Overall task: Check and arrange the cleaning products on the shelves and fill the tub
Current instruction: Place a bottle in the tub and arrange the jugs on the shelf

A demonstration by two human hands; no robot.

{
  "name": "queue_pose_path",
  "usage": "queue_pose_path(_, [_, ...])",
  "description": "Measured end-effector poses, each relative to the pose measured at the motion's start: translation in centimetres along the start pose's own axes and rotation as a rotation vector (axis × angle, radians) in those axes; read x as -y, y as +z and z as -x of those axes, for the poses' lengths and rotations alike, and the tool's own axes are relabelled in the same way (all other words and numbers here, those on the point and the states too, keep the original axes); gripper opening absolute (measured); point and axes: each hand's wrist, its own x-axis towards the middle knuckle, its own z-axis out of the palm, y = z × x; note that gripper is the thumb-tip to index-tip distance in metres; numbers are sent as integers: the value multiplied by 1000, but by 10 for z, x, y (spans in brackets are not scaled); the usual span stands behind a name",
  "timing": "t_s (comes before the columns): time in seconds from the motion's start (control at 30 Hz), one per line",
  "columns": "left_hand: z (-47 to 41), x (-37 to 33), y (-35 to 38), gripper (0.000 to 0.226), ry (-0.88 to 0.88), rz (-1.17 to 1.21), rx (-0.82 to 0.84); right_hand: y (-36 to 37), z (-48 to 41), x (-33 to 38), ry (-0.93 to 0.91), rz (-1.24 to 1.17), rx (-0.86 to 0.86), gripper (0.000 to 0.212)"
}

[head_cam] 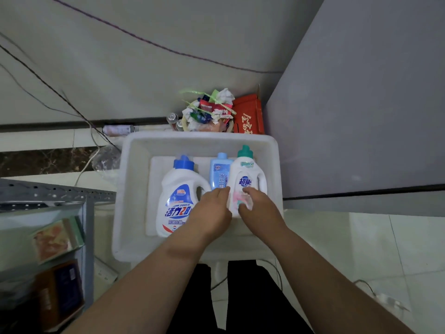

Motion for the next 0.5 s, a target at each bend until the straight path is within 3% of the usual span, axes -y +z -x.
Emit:
queue_pose_path(0.13, [54,3,-51,53,170,-252,-199,-25,42,34,-308,147,-31,42])
queue_pose_path(0.2, [83,3,-79,53,169,-337,-234,-43,59,64,-443,234,9,40])
queue_pose_path(0.37, [172,-14,-132,55,-51,-435,-417,-72,84,128,-803,365,94,44])
queue_pose_path(0.5, [248,-42,-129,53,-270,-417,-607,-77,108,164,-1120,392,72,50])
